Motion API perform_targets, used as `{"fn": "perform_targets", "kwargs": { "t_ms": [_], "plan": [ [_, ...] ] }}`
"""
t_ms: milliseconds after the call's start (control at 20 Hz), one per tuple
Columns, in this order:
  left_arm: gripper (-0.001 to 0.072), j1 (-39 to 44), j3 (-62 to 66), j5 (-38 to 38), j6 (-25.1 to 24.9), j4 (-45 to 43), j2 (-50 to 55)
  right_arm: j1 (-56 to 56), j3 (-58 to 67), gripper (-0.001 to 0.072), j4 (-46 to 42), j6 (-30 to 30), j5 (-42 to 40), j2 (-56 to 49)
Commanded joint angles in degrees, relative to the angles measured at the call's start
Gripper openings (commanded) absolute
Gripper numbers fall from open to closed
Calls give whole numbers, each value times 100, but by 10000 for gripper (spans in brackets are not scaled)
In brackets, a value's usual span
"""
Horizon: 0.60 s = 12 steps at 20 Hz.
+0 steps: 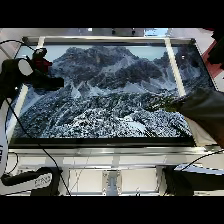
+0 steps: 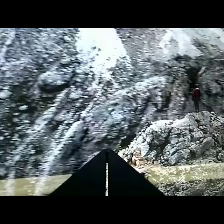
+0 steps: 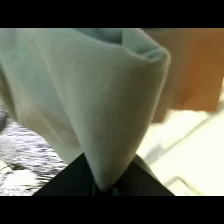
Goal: Fold the shirts.
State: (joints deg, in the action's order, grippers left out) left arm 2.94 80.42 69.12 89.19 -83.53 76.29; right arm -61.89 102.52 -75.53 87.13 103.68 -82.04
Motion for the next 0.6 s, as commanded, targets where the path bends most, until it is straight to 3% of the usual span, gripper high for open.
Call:
{"fn": "perform_targets", "kwargs": {
  "t_ms": [0,50,100,350,450,550],
  "plan": [
    [13,2,2,59,-4,216,-4,-122,-612,243,-127,-39,-26,96],
    [12,2,2,59,-7,245,-4,-44,-844,399,2,-35,-46,96],
    [13,2,2,61,-11,271,-4,66,-1064,424,-20,-31,-31,96],
    [12,2,2,101,-66,275,-4,483,-1132,422,-68,28,96,138],
    [13,2,2,101,-63,354,-4,678,-828,422,699,28,-48,160],
    [12,2,2,13,-66,723,-4,1056,-791,421,2293,-175,-461,280]
  ]
}}
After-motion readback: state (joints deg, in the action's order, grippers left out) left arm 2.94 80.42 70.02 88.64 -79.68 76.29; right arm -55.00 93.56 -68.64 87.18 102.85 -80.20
